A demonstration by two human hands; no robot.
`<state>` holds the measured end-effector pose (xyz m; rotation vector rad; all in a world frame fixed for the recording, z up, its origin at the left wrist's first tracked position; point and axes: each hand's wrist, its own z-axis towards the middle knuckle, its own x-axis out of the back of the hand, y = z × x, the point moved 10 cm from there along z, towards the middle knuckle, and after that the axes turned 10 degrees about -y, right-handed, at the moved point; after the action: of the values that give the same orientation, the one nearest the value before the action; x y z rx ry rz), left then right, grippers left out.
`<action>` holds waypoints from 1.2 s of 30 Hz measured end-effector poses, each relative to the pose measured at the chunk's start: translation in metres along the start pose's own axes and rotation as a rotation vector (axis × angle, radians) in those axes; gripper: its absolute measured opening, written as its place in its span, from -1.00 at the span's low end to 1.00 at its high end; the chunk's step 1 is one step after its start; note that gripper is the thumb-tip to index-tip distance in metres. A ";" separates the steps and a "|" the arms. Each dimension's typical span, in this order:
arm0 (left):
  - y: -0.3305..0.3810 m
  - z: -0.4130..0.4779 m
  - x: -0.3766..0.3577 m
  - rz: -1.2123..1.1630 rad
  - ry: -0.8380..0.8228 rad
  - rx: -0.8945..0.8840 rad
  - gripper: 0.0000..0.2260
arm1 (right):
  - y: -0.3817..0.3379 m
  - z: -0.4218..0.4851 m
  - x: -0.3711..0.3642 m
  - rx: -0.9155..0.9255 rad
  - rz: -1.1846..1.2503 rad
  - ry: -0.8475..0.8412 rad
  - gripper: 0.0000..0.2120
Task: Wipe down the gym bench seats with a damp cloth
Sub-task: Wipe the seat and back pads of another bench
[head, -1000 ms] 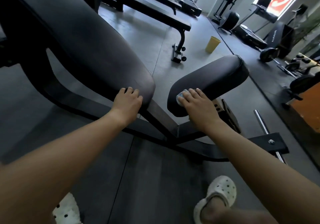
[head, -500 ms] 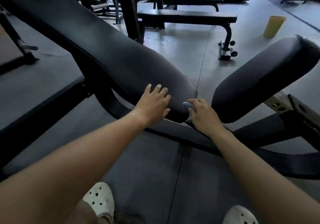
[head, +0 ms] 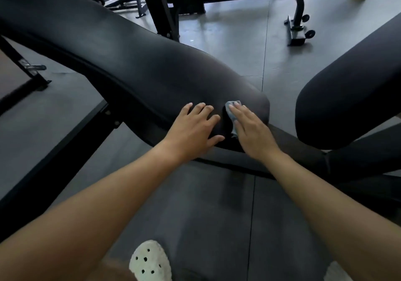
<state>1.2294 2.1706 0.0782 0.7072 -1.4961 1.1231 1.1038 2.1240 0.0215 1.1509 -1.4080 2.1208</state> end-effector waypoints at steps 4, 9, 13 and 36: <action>0.000 -0.001 -0.003 0.016 0.024 -0.022 -0.43 | 0.050 -0.006 0.012 -0.187 0.071 0.036 -0.53; 0.001 0.002 -0.002 -0.002 0.021 -0.025 -0.44 | 0.044 -0.007 0.007 -0.373 0.269 0.168 -0.50; 0.004 0.002 -0.001 -0.022 0.002 -0.024 -0.45 | -0.005 -0.016 -0.009 -0.220 0.259 0.240 -0.50; 0.026 0.005 -0.008 0.029 0.004 -0.074 -0.60 | 0.011 -0.043 -0.015 -0.353 0.248 0.431 -0.51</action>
<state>1.2059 2.1745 0.0634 0.6338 -1.5415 1.0843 1.0873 2.1588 -0.0046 0.3746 -1.6780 1.9998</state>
